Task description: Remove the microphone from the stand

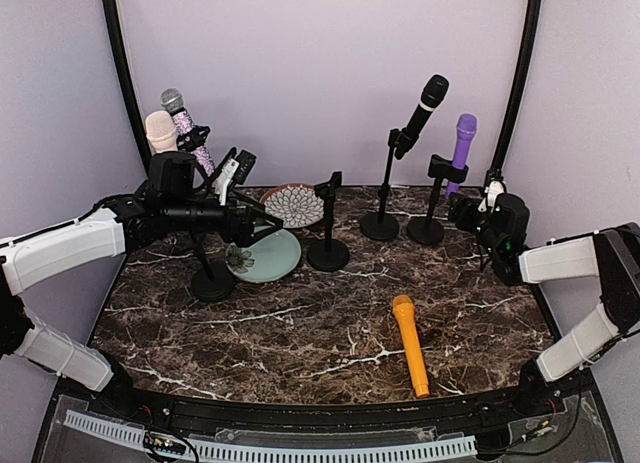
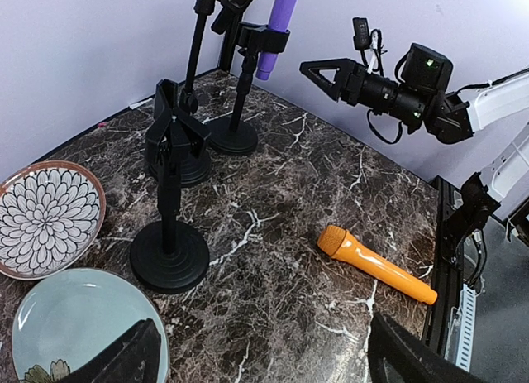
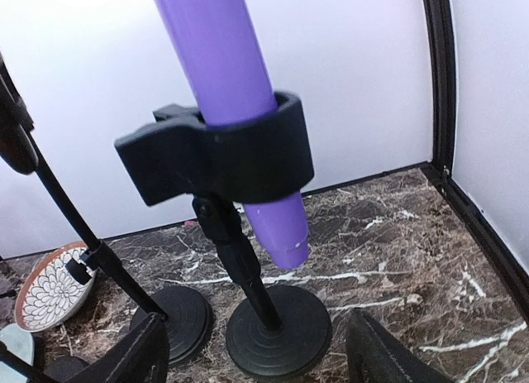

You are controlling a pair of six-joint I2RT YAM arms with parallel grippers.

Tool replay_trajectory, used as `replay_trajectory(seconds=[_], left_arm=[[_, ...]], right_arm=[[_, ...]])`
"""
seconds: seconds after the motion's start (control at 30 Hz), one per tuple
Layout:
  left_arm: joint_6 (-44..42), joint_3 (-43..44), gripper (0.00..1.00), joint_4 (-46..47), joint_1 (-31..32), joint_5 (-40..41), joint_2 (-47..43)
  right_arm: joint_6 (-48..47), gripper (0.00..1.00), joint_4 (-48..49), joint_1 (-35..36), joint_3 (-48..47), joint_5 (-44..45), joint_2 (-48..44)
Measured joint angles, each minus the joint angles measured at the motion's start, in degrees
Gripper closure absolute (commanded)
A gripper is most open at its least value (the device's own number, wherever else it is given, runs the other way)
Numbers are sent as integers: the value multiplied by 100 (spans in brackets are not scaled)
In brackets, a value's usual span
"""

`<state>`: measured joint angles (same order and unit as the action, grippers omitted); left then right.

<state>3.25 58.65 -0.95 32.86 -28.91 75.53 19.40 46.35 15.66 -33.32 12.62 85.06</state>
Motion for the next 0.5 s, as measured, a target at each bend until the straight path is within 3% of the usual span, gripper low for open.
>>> replay_trajectory(seconds=[0.1, 0.17, 0.5], left_arm=[[0, 0, 11, 0, -17, -13, 11], [0, 0, 11, 0, -24, -31, 31], [-7, 0, 11, 44, -24, -79, 129]], right_arm=[[-17, 7, -251, -463, -46, -629, -345], [-92, 5, -498, -758, -188, -1099, -457], [-960, 8, -1722, -1362, -1908, -2968, 33]])
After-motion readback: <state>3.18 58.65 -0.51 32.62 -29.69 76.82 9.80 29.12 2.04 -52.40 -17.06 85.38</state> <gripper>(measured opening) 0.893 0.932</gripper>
